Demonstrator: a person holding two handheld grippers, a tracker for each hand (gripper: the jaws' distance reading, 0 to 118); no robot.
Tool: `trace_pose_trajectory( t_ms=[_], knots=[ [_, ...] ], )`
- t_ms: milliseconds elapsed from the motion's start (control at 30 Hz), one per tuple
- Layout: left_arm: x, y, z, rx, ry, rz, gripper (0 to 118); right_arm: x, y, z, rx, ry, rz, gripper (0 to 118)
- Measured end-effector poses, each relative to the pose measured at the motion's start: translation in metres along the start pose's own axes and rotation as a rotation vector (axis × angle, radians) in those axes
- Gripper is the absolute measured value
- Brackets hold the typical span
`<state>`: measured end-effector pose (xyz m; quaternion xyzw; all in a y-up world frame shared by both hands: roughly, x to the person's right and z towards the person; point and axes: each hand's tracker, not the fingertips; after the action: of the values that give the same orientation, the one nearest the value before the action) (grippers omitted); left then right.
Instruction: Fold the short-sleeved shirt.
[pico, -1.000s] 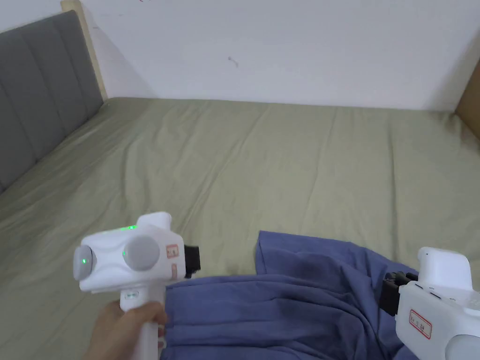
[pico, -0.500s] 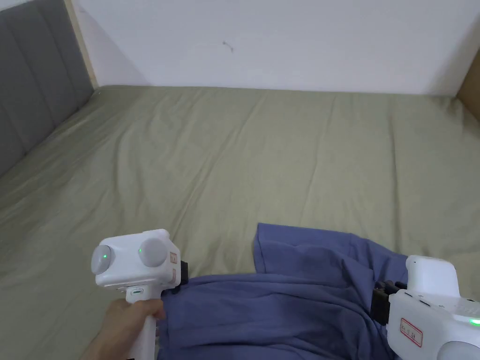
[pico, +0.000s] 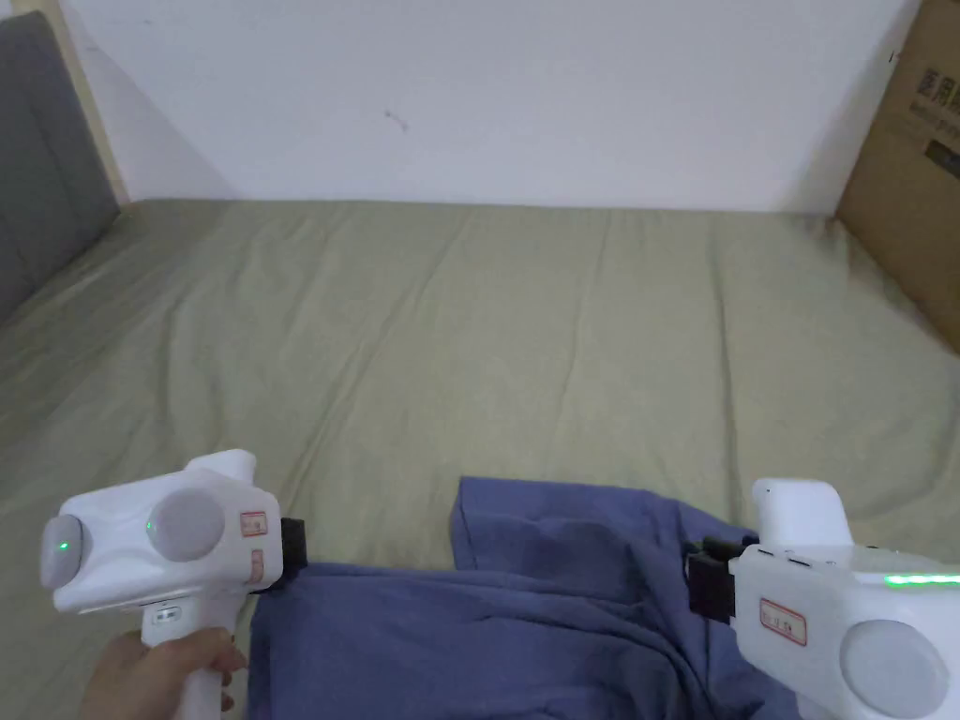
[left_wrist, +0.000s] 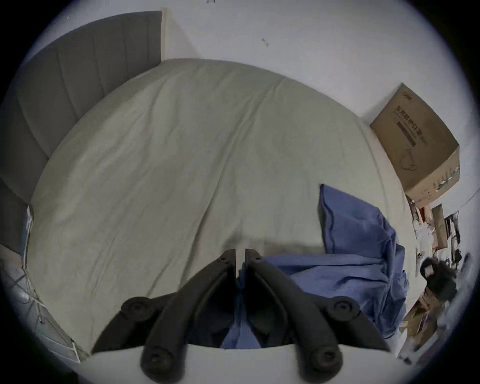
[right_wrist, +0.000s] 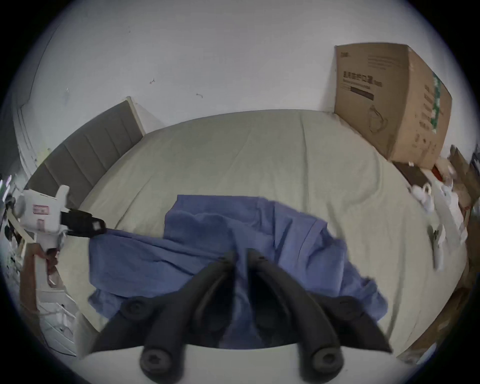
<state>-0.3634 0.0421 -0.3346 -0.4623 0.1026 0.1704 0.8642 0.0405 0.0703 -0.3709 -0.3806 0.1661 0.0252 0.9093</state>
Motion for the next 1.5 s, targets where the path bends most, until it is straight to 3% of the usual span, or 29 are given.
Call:
trace_pose_trajectory(
  t_ms=[33,67,133,200,333,467,533,600,633,667,700,733,767,900,1100,1333,1500],
  knots=[
    [0.001,0.0,0.004,0.011,-0.002,-0.007,6,0.003,0.011,-0.01,-0.011,-0.024,0.052,83],
    [0.001,0.0,0.008,0.018,-0.004,-0.019,6,0.006,0.021,-0.022,-0.022,-0.047,0.098,91],
    [0.003,0.001,0.011,0.028,-0.004,-0.031,6,0.014,0.041,-0.045,-0.047,-0.059,0.174,92],
    [0.002,0.002,0.013,0.031,-0.014,-0.028,6,0.022,0.059,-0.075,-0.093,-0.063,0.2,92],
    [0.0,0.002,0.013,0.026,-0.021,-0.009,6,0.043,0.083,-0.14,-0.232,0.003,0.101,92],
    [0.001,0.004,0.009,0.017,-0.012,-0.023,6,0.03,0.083,-0.189,-0.326,-0.046,0.229,91],
    [0.001,0.006,0.007,0.012,-0.01,-0.03,6,0.024,0.081,-0.207,-0.371,-0.003,0.23,90],
    [0.001,0.007,0.006,0.014,-0.012,-0.028,6,0.02,0.077,-0.225,-0.425,-0.029,0.223,82],
    [0.001,0.009,0.006,0.013,-0.012,-0.029,6,0.022,0.079,-0.225,-0.424,-0.012,0.176,82],
    [0.002,0.009,0.006,0.013,-0.009,-0.034,6,0.025,0.084,-0.219,-0.406,-0.011,0.154,71],
    [0.002,0.009,0.006,0.017,-0.008,-0.044,6,0.028,0.087,-0.215,-0.386,0.013,0.135,50],
    [0.002,0.01,0.007,0.016,-0.009,-0.047,6,0.031,0.092,-0.208,-0.366,0.038,0.143,21],
    [0.002,0.01,0.007,0.015,-0.01,-0.049,6,0.033,0.095,-0.205,-0.361,0.023,0.148,5],
    [0.002,0.01,0.017,0.026,-0.014,-0.043,6,0.049,0.104,-0.186,-0.363,0.038,0.068,5],
    [0.004,0.016,0.051,0.072,0.038,-0.098,6,0.073,0.133,-0.101,-0.209,-0.007,-0.018,5],
    [0.003,0.029,0.113,0.191,0.096,-0.144,6,0.125,0.167,0.014,-0.031,-0.039,-0.109,5],
    [0.004,0.04,0.159,0.269,0.082,-0.155,6,0.155,0.178,0.086,0.077,-0.083,-0.137,5]
  ],
)
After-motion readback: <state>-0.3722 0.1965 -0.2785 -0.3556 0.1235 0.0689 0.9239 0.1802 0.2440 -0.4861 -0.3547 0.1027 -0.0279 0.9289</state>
